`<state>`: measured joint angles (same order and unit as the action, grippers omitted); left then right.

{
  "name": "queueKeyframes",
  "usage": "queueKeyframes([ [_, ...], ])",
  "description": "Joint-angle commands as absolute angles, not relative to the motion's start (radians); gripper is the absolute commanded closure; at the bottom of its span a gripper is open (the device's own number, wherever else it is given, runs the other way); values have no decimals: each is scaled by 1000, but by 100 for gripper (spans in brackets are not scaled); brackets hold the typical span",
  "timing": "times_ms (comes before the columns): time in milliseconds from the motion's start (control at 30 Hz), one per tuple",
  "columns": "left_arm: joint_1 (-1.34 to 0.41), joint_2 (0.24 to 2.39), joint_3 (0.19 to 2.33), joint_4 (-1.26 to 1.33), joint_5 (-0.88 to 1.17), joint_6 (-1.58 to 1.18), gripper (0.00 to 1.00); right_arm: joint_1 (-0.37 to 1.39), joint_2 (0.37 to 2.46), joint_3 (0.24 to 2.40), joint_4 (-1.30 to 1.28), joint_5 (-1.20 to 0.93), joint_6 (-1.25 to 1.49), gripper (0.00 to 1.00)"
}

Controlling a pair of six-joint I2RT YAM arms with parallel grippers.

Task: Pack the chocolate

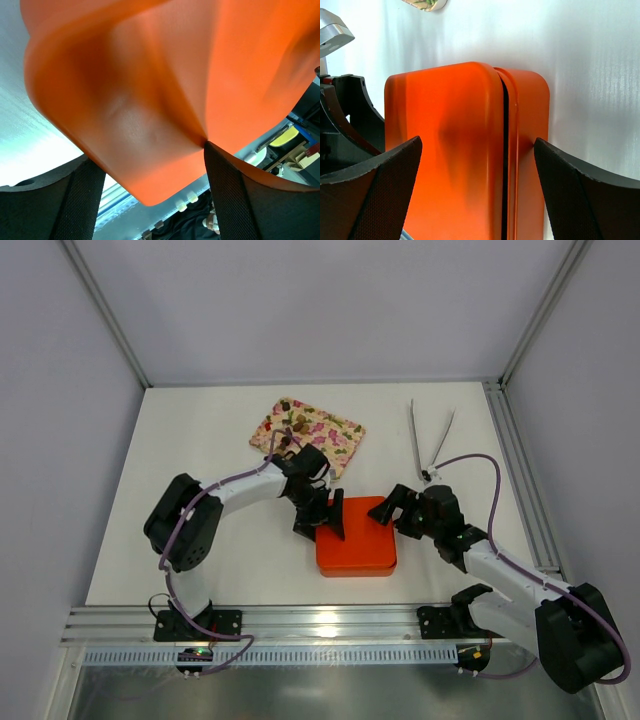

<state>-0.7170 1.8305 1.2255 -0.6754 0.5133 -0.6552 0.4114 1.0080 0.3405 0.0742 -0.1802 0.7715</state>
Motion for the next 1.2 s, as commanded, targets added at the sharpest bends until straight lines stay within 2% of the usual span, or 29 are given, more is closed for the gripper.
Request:
queueKeyframes([
  [0, -732, 1819, 1261, -676, 465, -676, 25, 430, 988, 376, 112, -193, 799, 8],
  [700, -821, 1904, 1385, -860, 295, -607, 24, 474, 1014, 380, 138, -179, 824, 8],
  [1167, -853, 1951, 1408, -885, 264, -584, 21, 511, 1063, 390, 178, -178, 838, 8],
])
